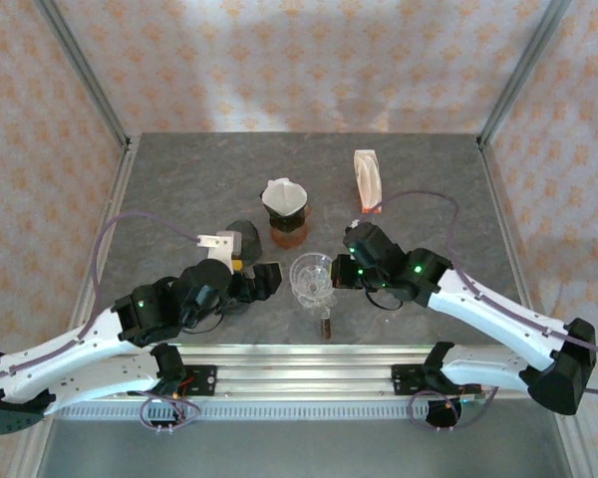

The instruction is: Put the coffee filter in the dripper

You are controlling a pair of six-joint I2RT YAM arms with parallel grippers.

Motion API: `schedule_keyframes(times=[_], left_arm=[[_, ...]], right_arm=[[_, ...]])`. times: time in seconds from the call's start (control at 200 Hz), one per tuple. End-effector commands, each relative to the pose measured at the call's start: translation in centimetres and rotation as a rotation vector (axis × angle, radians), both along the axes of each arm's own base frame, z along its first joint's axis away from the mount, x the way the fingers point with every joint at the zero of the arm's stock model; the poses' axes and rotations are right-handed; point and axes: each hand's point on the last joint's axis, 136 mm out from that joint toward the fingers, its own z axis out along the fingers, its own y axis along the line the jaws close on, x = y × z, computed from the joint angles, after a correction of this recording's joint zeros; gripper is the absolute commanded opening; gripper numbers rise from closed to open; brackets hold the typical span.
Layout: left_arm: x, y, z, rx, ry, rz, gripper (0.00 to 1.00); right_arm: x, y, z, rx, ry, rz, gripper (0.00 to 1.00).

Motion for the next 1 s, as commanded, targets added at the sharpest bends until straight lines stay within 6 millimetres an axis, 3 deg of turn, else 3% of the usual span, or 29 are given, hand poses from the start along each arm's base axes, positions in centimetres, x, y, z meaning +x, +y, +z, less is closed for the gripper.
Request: schedule_keyframes(times=[0.0, 0.255, 0.425, 0.556, 0.666, 0.796, 0.881, 0.996], left_arm=[[0.2, 0.8, -0.3, 0.018, -0.011, 0.036, 1.0], [0.2, 0.8, -0.4, 0.022, -0.011, 0.033, 1.0], [0.2, 0.8, -0.5, 0.023, -0.008, 0.031, 1.0], [0.2, 0.6, -0.4, 0.019, -0.007, 0.026, 1.0], [0.1, 0.7, -0.4, 0.023, -0.009, 0.026, 1.0], [0.2, 1.1, -0.4, 0.03, -0.015, 0.037, 1.0], [0.2, 1.1, -0.5, 0.029, -0.016, 0.038, 1.0], [0.2, 0.8, -0.3, 0.034, -0.017, 0.028, 1.0]], right_arm=[[1.0, -1.0, 1.0, -0.056, -0.047, -0.049, 0.0], [1.3, -1.3, 0.3, -0.106, -0.027, -0.067, 0.03], [1.2, -1.1, 0.5, -0.077, -0.027, -0.068, 0.44], [1.5, -1.8, 1.6, -0.078, -0.065, -0.094, 0.58], [2.1, -3.6, 3.0, -0.108, -0.139, -0.152, 0.62], [4.5, -6.4, 5.3, -0.132, -0.222, -0.249, 0.64], [6.8, -8.0, 5.5, -0.119, -0.222, -0.303, 0.55], [11.1, -9.7, 4.1, -0.146, -0.19, -0.349, 0.44]])
